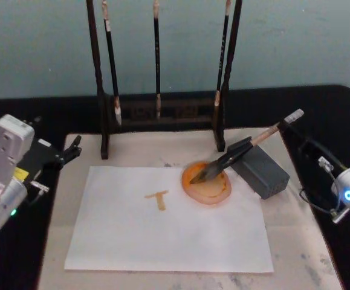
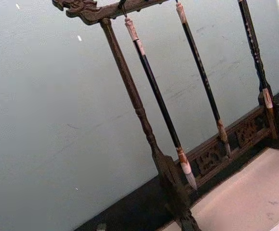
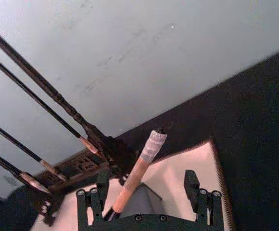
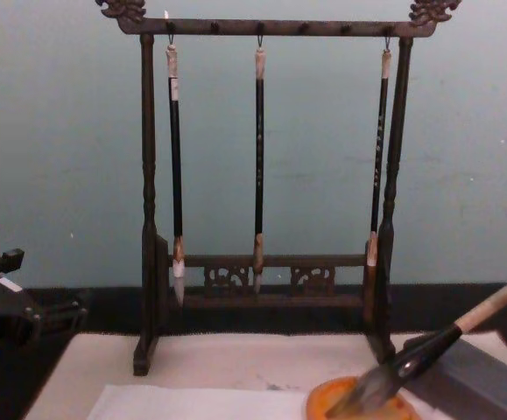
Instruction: Pick up the brush from the inkstone, write on the paper, then place the brush back to its original position.
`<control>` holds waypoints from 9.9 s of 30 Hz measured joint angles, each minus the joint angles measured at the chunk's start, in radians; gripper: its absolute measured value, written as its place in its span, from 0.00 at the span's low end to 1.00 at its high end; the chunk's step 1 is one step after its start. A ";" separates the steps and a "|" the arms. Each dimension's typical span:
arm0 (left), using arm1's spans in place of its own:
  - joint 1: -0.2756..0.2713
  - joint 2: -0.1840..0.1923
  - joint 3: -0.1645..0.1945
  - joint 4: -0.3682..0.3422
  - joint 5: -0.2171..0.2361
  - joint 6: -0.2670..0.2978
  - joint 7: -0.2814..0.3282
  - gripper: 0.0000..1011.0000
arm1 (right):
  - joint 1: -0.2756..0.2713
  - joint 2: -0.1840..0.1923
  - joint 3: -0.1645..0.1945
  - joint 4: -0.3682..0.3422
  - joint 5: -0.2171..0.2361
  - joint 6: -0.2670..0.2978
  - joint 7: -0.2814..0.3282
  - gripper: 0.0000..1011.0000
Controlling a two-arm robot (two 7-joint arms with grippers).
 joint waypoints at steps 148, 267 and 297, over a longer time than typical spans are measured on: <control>0.000 0.000 0.000 0.000 0.000 0.000 0.000 1.00 | 0.190 0.077 -0.312 -0.028 -0.171 -0.231 0.311 0.15; 0.000 0.000 0.000 0.000 0.000 0.000 0.000 1.00 | 0.066 0.005 -0.281 -0.147 -0.360 -0.205 0.283 0.15; 0.000 0.000 0.000 0.000 0.000 0.000 0.000 1.00 | 0.036 -0.034 -0.026 -0.052 0.039 -0.096 0.184 0.15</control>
